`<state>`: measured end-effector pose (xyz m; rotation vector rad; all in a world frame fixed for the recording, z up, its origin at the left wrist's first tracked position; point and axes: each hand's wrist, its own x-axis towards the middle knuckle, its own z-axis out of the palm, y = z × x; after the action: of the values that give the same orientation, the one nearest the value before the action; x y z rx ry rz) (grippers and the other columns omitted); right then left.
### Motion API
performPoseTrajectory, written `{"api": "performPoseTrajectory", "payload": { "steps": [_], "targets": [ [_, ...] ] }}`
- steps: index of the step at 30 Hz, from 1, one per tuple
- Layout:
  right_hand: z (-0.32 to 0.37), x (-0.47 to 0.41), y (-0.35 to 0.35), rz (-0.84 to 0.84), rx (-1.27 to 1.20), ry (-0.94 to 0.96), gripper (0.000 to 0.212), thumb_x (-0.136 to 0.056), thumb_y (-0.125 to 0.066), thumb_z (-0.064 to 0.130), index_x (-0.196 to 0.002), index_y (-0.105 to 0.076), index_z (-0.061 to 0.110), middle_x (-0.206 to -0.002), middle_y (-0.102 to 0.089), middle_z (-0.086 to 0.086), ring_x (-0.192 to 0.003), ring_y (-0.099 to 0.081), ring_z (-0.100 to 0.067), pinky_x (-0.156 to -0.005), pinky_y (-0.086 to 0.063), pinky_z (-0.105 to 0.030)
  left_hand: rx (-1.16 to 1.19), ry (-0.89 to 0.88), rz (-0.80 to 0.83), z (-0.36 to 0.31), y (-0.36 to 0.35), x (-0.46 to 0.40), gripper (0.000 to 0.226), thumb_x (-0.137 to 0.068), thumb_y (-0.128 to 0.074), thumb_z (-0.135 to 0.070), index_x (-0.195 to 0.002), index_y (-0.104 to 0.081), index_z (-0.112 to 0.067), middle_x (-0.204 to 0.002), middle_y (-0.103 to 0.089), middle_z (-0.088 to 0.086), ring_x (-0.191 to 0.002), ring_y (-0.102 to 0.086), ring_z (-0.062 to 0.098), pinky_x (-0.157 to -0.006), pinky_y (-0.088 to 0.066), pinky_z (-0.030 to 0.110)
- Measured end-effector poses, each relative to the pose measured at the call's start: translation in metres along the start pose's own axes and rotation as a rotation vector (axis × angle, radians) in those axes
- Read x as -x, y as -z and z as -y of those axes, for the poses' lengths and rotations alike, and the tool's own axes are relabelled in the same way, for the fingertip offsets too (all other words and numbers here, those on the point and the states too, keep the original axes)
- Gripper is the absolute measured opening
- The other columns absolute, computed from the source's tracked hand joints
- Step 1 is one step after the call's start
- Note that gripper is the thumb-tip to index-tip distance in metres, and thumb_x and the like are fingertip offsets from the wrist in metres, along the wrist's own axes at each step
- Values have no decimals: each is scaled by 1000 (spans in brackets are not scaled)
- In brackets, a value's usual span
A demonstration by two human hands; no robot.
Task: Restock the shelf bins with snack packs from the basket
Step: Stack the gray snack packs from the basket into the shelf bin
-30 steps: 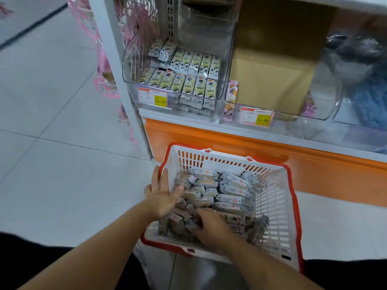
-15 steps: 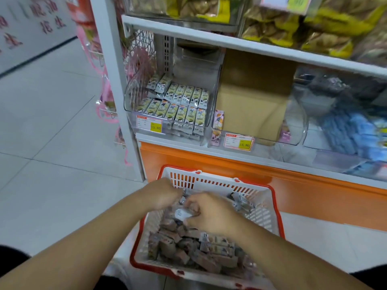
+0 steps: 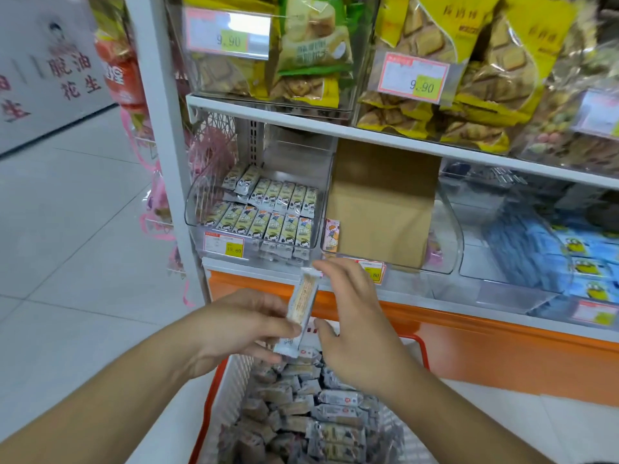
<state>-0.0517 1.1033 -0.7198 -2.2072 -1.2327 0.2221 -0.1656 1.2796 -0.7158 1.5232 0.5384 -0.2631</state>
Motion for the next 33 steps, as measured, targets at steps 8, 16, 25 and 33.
{"api": "performPoseTrajectory", "payload": {
  "steps": [8,16,25,33],
  "targets": [
    [8,-11,2,88,-137,-10,83,-90,-78,43,-155,-26,50,-152,-21,36,-143,-23,13,-110,-25,-11,98,-61,-147,-3,3,-8,39,-79,-90,-19,-107,-69,-2,-100,-76,19,-97,-75,30,-90,-62,48],
    [11,-21,-2,57,-302,-104,63,-93,-78,32,-139,-42,56,-135,-50,35,-124,-51,10,-98,-45,-18,329,-134,-124,-14,1,-4,34,-96,-71,-27,-110,-64,3,-104,-76,16,-96,-75,30,-87,-60,44],
    [10,-21,1,-19,-749,-336,38,-98,-73,17,-127,-67,41,-107,-71,14,-99,-73,-6,-88,-57,-31,273,-145,-276,-12,-2,1,26,-94,-73,-17,-117,-66,-8,-102,-77,16,-100,-74,34,-73,-58,36],
    [13,-14,8,25,-756,-309,24,-98,-74,15,-114,-75,33,-118,-72,5,-99,-75,-19,-83,-63,-47,303,-164,-225,-17,5,8,28,-92,-74,-24,-114,-73,-7,-103,-77,14,-89,-73,25,-83,-59,41]
  ]
}}
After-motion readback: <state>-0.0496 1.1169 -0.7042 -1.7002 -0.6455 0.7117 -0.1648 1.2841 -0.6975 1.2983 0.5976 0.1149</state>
